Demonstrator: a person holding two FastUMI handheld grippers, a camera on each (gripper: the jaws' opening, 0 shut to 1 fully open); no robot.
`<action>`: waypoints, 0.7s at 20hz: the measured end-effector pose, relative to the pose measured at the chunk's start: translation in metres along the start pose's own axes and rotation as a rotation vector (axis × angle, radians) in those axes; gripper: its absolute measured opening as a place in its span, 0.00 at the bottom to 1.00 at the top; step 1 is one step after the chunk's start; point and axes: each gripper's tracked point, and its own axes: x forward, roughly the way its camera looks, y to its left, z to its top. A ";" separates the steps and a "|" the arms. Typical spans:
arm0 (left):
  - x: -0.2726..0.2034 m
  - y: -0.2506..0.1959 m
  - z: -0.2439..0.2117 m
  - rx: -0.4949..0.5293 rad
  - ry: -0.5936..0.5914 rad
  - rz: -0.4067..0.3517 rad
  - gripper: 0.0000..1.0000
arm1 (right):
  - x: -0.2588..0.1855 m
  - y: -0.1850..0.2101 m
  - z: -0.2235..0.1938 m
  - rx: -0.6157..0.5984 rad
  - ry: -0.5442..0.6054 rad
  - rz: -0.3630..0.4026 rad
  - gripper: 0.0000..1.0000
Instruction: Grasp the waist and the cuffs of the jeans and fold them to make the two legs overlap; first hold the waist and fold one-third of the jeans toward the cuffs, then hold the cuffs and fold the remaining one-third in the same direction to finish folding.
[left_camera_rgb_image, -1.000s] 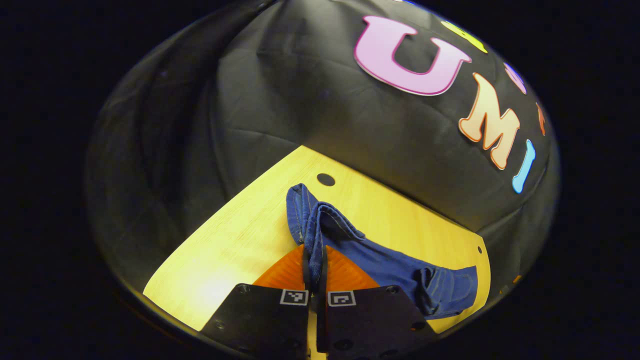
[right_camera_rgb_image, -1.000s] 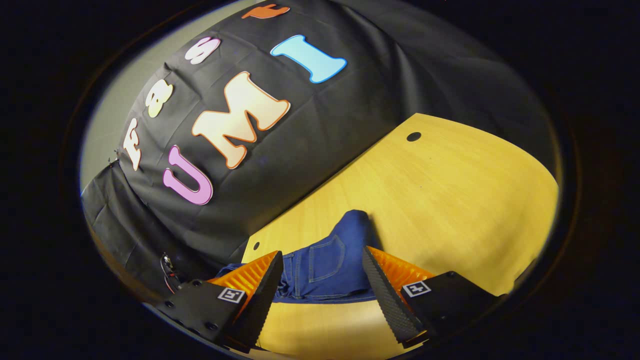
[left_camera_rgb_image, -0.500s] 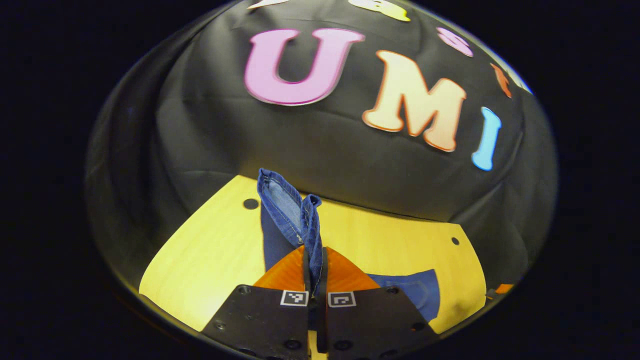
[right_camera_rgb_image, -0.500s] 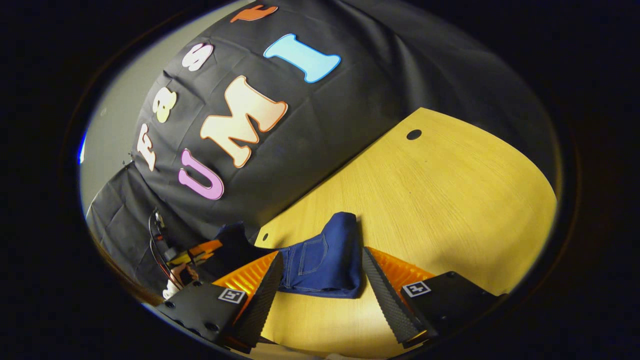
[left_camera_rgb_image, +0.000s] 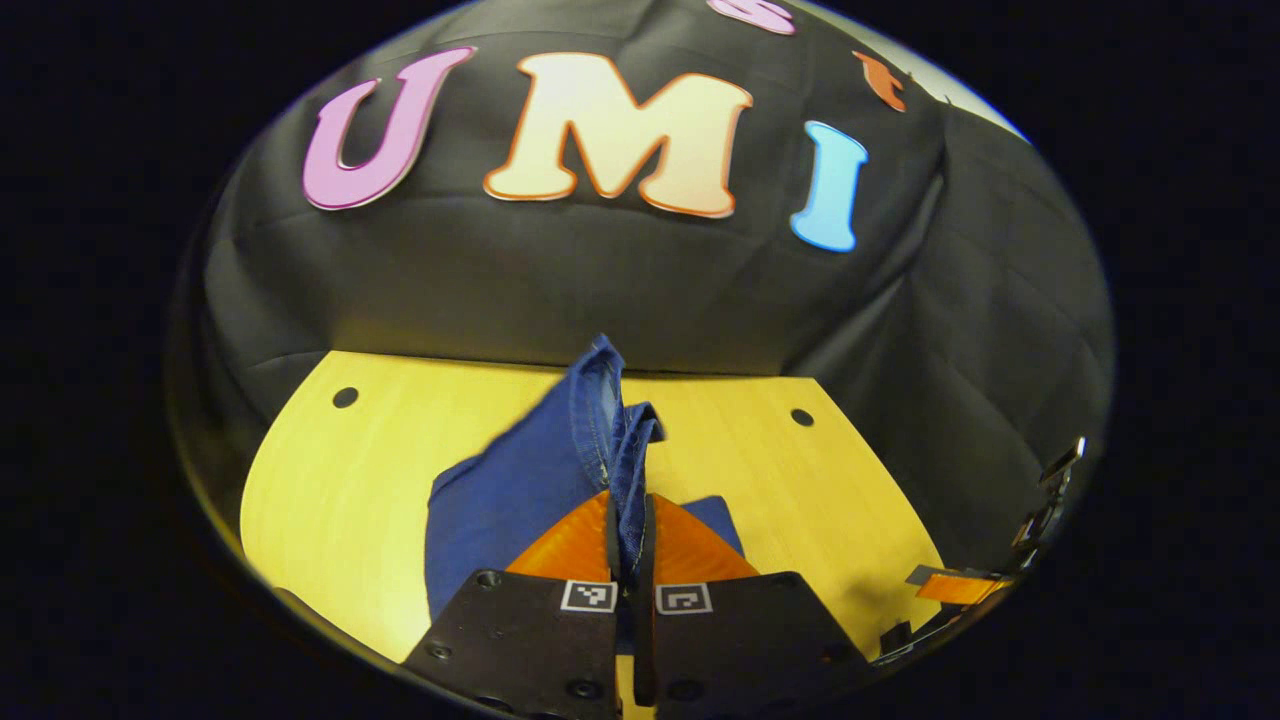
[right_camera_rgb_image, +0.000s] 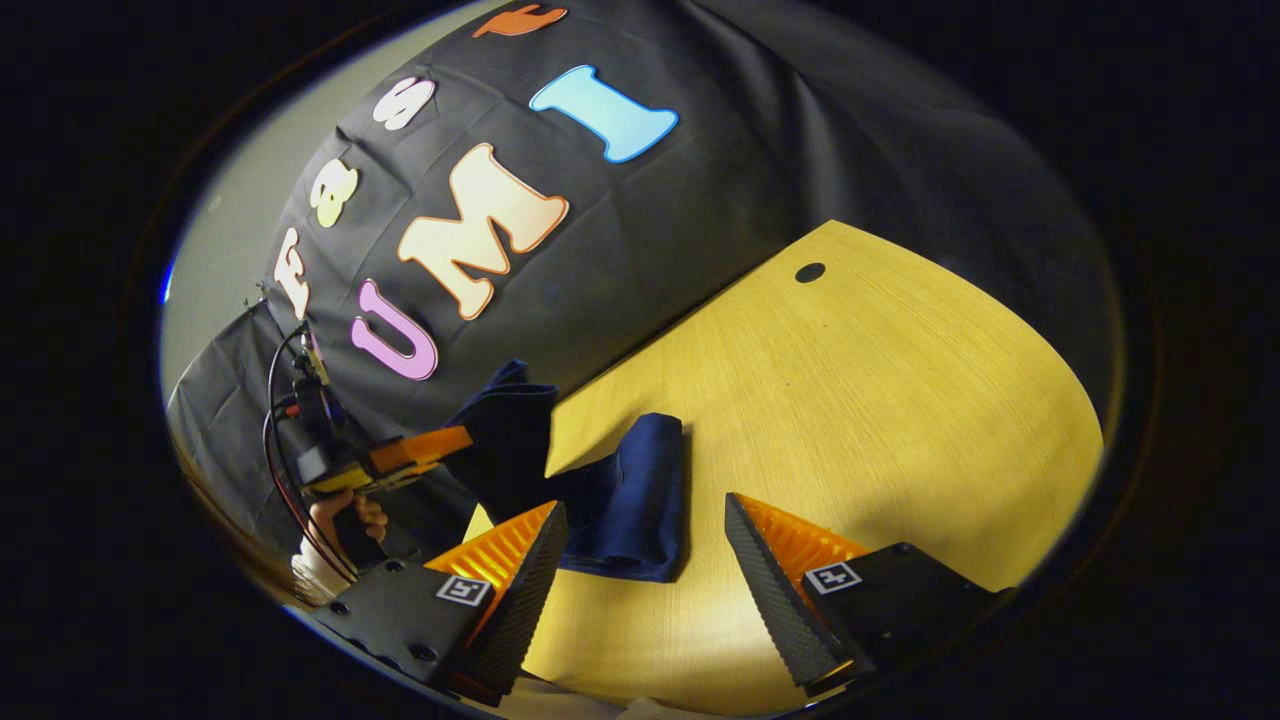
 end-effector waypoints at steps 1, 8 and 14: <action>0.004 -0.010 -0.025 0.028 0.041 -0.004 0.00 | -0.001 -0.003 0.000 0.004 -0.002 -0.005 0.98; 0.031 -0.019 -0.172 0.424 0.265 0.062 0.02 | -0.006 -0.012 -0.004 0.008 -0.002 -0.019 0.98; 0.019 -0.040 -0.171 0.281 0.209 0.025 0.64 | -0.002 0.005 -0.014 -0.013 0.005 -0.001 0.98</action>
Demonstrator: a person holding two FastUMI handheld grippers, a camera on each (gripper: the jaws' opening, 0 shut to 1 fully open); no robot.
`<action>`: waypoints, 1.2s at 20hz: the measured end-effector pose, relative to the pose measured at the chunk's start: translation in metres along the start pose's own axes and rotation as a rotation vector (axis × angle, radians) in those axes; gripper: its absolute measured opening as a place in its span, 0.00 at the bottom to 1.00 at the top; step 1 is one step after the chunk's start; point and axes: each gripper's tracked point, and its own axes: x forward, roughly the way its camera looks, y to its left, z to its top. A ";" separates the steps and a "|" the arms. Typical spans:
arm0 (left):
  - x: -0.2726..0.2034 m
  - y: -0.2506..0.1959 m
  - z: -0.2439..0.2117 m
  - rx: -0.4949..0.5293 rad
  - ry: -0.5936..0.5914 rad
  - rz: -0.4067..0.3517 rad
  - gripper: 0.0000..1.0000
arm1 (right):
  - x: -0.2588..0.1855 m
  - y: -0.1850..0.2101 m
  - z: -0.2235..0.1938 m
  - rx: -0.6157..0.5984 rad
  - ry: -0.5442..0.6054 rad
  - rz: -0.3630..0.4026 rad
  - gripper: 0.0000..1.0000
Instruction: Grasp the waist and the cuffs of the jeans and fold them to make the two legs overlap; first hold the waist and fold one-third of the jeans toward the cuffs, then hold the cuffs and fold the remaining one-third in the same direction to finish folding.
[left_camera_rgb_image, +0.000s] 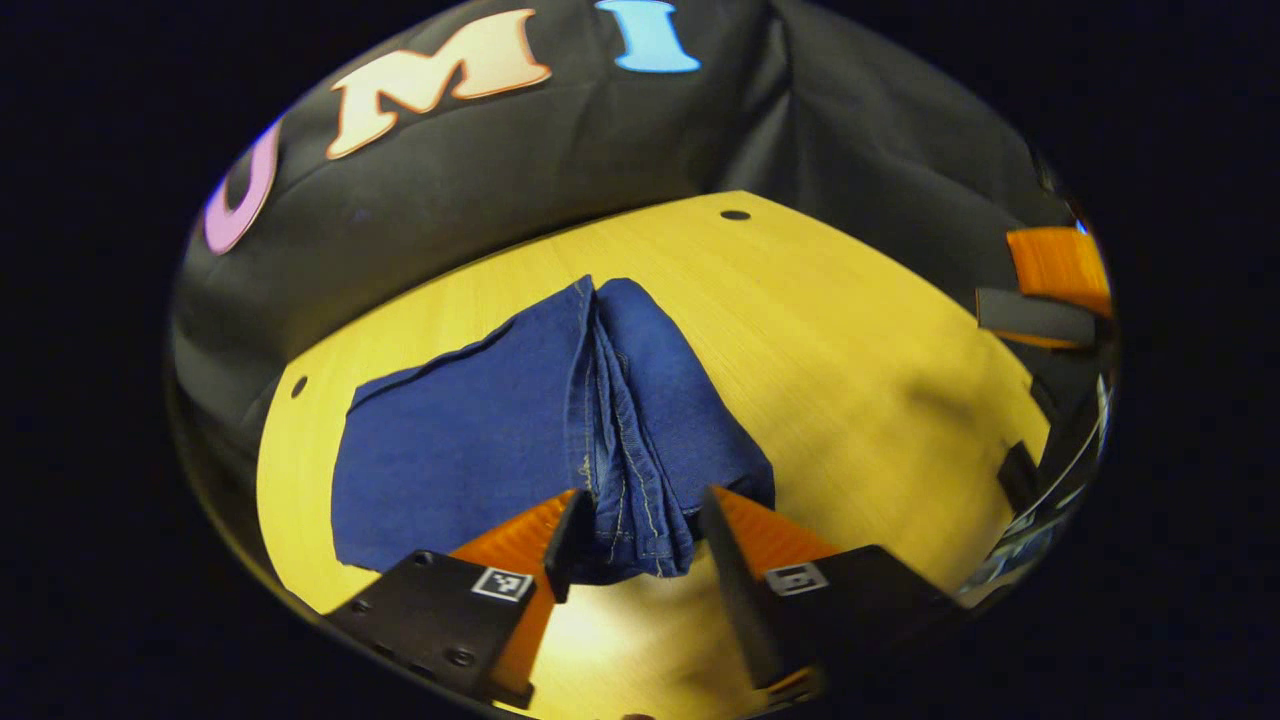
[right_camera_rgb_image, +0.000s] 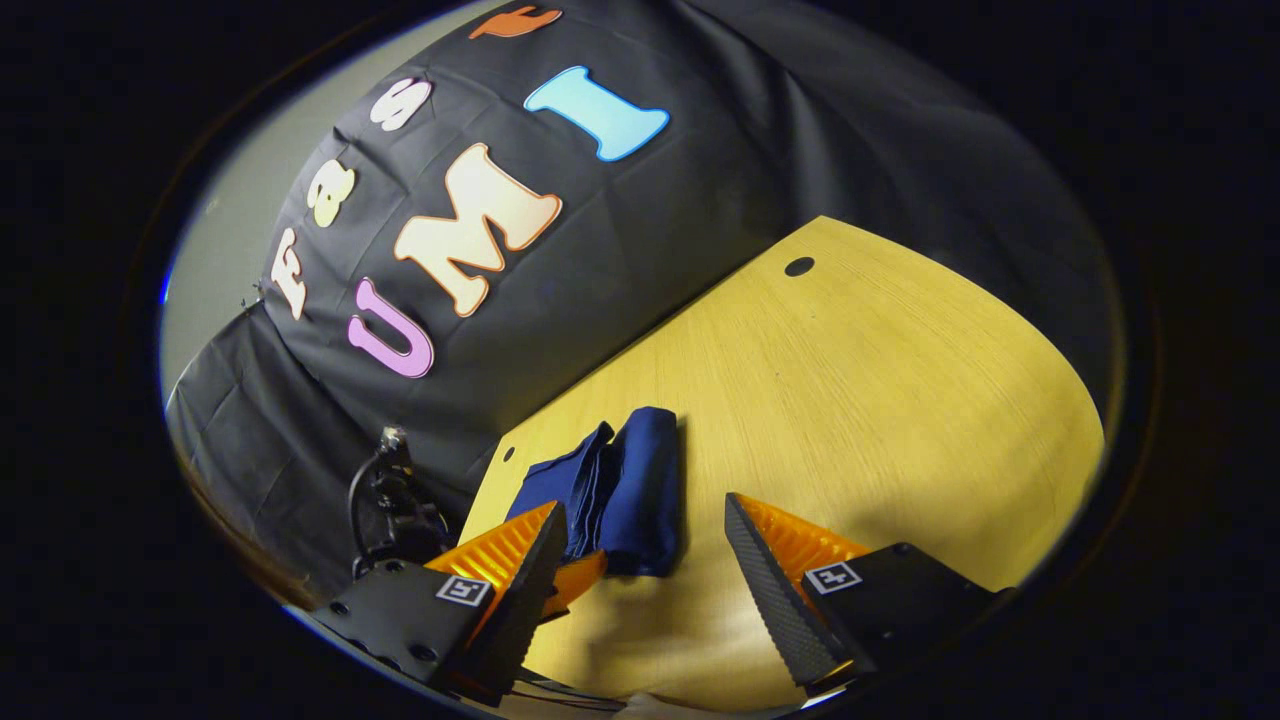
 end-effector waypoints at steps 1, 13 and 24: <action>-0.007 0.007 0.005 -0.038 -0.025 0.018 0.88 | 0.001 0.006 0.000 -0.003 -0.003 0.004 0.98; -0.121 0.155 0.017 -0.197 -0.224 0.082 0.89 | 0.023 0.100 -0.016 -0.108 -0.119 -0.049 0.98; -0.113 0.171 0.012 -0.191 -0.225 -0.053 0.89 | 0.039 0.143 -0.032 -0.155 -0.151 -0.088 0.98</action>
